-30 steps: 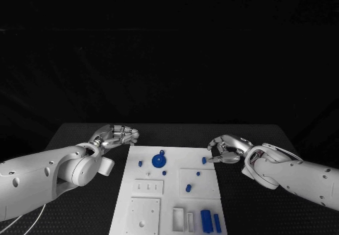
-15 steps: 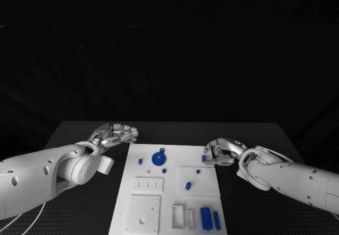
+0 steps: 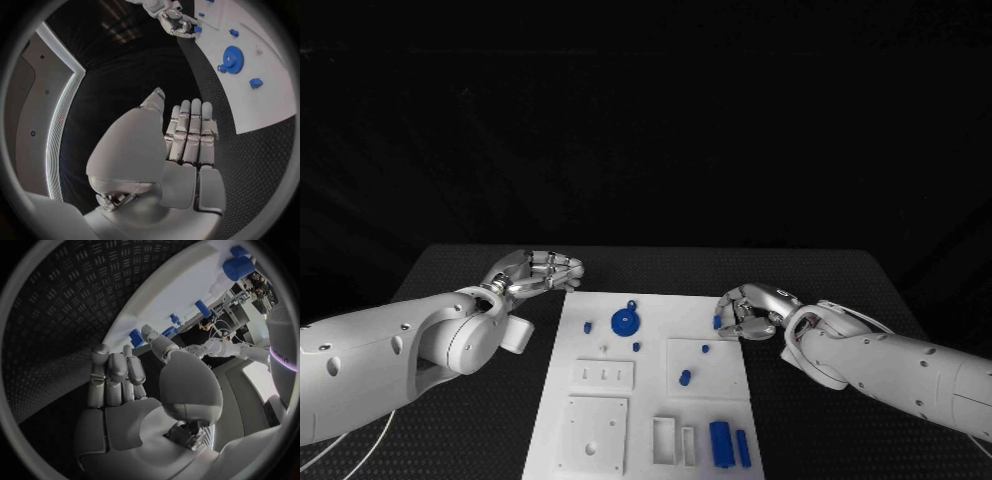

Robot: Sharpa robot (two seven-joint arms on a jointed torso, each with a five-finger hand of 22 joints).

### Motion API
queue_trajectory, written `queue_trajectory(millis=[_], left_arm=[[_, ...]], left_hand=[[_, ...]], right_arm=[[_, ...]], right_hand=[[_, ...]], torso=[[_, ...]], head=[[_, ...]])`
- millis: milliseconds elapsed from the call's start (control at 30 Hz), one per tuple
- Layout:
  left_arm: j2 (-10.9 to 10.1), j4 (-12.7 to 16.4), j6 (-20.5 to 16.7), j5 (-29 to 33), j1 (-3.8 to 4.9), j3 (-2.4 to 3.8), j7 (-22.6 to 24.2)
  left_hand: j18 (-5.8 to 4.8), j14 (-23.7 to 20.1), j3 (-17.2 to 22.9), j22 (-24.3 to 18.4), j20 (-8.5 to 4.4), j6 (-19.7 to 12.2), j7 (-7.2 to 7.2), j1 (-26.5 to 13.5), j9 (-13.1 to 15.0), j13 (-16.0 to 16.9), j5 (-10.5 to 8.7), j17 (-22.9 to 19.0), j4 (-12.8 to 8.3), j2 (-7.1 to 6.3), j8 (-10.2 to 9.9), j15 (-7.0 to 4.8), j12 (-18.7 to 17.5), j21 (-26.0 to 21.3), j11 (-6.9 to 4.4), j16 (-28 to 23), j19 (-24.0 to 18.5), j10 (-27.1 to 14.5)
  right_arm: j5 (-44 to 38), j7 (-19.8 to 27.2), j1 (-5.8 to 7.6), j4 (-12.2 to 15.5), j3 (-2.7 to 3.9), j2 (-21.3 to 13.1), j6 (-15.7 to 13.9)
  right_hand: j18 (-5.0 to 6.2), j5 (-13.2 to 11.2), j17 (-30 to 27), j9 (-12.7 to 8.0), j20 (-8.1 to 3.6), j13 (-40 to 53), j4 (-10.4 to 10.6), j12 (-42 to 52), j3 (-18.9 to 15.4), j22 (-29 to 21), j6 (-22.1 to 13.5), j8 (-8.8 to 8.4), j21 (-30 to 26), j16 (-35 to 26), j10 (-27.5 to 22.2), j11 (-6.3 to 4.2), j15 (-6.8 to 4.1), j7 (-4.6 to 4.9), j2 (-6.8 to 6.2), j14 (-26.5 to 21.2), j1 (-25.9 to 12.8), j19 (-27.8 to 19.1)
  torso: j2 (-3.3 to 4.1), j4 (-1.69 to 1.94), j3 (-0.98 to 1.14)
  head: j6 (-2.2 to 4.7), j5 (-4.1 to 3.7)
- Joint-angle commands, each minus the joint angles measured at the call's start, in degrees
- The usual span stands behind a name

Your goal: Assemble the parts on the task board

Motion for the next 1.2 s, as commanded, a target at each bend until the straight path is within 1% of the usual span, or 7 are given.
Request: queue_trajectory(millis=[33, 100, 233, 433, 600, 867, 1200], left_arm=[[0.09, 0.07, 0.93, 0.25, 0.02, 0.03, 0.63], [0.11, 0.06, 0.93, 0.25, 0.02, 0.03, 0.61], [0.15, 0.05, 0.97, 0.25, 0.01, 0.03, 0.6], [0.16, 0.09, 0.96, 0.26, 0.01, 0.02, 0.56], [0.1, 0.11, 0.96, 0.26, 0.01, 0.02, 0.56], [0.05, 0.15, 0.93, 0.26, 0.01, 0.02, 0.52], [0.02, 0.15, 0.94, 0.26, 0.01, 0.02, 0.46]], left_hand=[[1.12, -0.16, -0.47, 1.13, -0.05, 0.18, 0.14, 0.22, -0.05, 0.08, -0.31, 0.07, -0.01, 0.43, -0.25, 0.01, 0.04, -0.23, -0.2, -0.2, -0.2, 0.05], [1.11, -0.16, -0.48, 1.13, -0.05, 0.18, 0.15, 0.21, -0.06, 0.08, -0.31, 0.07, -0.01, 0.43, -0.25, 0.01, 0.04, -0.23, -0.2, -0.2, -0.2, 0.05], [1.11, -0.16, -0.49, 1.13, -0.05, 0.18, 0.16, 0.2, -0.06, 0.07, -0.31, 0.09, -0.01, 0.44, -0.25, 0.01, 0.03, -0.24, -0.18, -0.21, -0.2, 0.04], [1.11, -0.16, -0.49, 1.13, -0.05, 0.19, 0.18, 0.19, -0.06, 0.07, -0.3, 0.1, 0.0, 0.48, -0.25, 0.01, 0.03, -0.24, -0.18, -0.23, -0.2, 0.05], [1.11, -0.15, -0.51, 1.13, -0.05, 0.19, 0.19, 0.19, -0.06, 0.07, -0.3, 0.12, 0.0, 0.49, -0.26, 0.01, 0.02, -0.24, -0.17, -0.25, -0.2, 0.05], [1.11, -0.15, -0.52, 1.13, -0.05, 0.19, 0.19, 0.2, -0.06, 0.07, -0.3, 0.14, -0.01, 0.5, -0.26, 0.01, 0.01, -0.24, -0.17, -0.27, -0.21, 0.04], [1.11, -0.15, -0.53, 1.13, -0.06, 0.19, 0.2, 0.22, -0.06, 0.07, -0.29, 0.16, -0.02, 0.51, -0.26, 0.01, 0.0, -0.24, -0.16, -0.3, -0.21, 0.04]], right_arm=[[-0.87, 0.4, -0.17, -0.5, 0.01, 0.41, -0.2], [-0.86, 0.37, -0.21, -0.67, 0.01, 0.59, -0.16], [-0.86, 0.35, -0.29, -1.15, 0.02, 1.11, -0.16], [-0.85, 0.36, -0.41, -1.28, 0.02, 1.5, -0.03], [-0.85, 0.33, -0.48, -1.34, 0.02, 1.64, 0.16], [-0.88, 0.23, -0.52, -1.39, 0.02, 1.66, 0.19], [-0.85, 0.55, -0.53, -1.29, 0.02, 1.66, -0.2]], right_hand=[[1.8, -1.0, 0.11, -0.15, 0.18, 1.02, 0.27, -0.04, 1.24, 0.33, 0.61, -0.29, -0.3, -0.2, 0.02, -0.2, 0.03, -0.14, 0.27, -0.09, 0.99, 0.16], [1.8, -1.04, 0.11, -0.23, 0.21, 0.99, 0.61, -0.04, 2.18, 0.34, 0.74, -0.32, -0.32, -0.23, 0.04, -0.27, -0.03, -0.21, 0.45, -0.08, 1.48, 0.18], [1.8, -1.12, 0.14, -0.36, 0.27, 1.04, 1.12, 0.08, 3.3, 0.39, 0.86, -0.38, -0.29, -0.23, 0.14, -0.29, -0.05, -0.24, 0.53, -0.04, 1.82, 0.21], [1.8, -1.36, 0.19, -0.42, 0.28, 1.09, 1.53, 0.2, 4.19, 0.47, 1.24, -0.29, -0.22, -0.2, 0.26, -0.33, -0.1, -0.32, 0.72, -0.01, 1.99, 0.25], [1.8, -1.4, 0.23, -0.4, 0.29, 1.18, 1.68, 0.35, 4.54, 0.54, 1.69, -0.1, -0.15, -0.18, 0.38, -0.39, -0.15, -0.4, 0.77, 0.0, 1.97, 0.27], [1.8, -1.43, 0.29, -0.34, 0.27, 1.19, 1.75, 0.4, 4.79, 0.62, 2.35, 0.17, -0.07, -0.13, 0.41, -0.41, -0.18, -0.44, 0.83, 0.01, 1.87, 0.27], [1.8, -1.61, 0.36, -0.25, 0.23, 0.96, 1.91, 0.2, 5.52, 0.68, 3.32, 0.57, 0.0, -0.1, 0.34, -0.71, -0.42, -0.74, 1.27, 0.02, 2.0, 0.28]], torso=[[-0.01, 0.0, -0.05], [-0.04, 0.0, -0.06], [-0.04, -0.01, -0.05], [-0.06, 0.03, -0.07], [-0.09, -0.04, -0.12], [-0.11, -0.05, -0.11], [-0.13, -0.05, -0.08]], head=[[-0.04, -0.04], [-0.03, -0.24], [-0.04, -0.08], [-0.09, -0.1], [-0.2, 0.06], [-0.29, 0.0], [-0.31, 0.05]])
